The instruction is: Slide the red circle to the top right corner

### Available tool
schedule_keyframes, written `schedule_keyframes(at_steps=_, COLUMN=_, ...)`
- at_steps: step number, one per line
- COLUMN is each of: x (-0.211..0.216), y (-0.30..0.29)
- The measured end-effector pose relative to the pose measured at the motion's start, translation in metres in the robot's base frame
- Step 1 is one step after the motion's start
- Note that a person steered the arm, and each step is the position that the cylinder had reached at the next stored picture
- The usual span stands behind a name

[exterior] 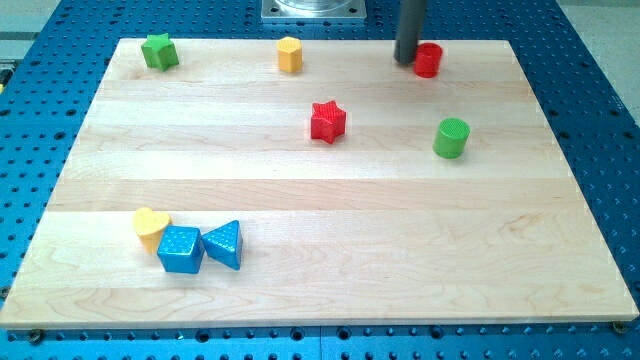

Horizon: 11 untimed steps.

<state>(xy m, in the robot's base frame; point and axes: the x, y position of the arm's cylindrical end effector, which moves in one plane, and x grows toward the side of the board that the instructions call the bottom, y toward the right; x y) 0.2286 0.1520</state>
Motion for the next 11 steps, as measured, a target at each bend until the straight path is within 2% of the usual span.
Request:
schedule_keyframes(at_steps=1, x=0.007, y=-0.013)
schedule_keyframes(at_steps=2, x=0.048, y=-0.044)
schedule_keyframes(at_steps=3, x=0.069, y=-0.042)
schedule_keyframes(at_steps=4, x=0.062, y=-0.037)
schedule_keyframes(at_steps=7, x=0.035, y=0.024)
schedule_keyframes(at_steps=8, x=0.015, y=0.036)
schedule_keyframes(at_steps=9, x=0.018, y=0.029)
schedule_keyframes(at_steps=10, x=0.064, y=-0.018)
schedule_keyframes(at_steps=11, x=0.105, y=-0.101)
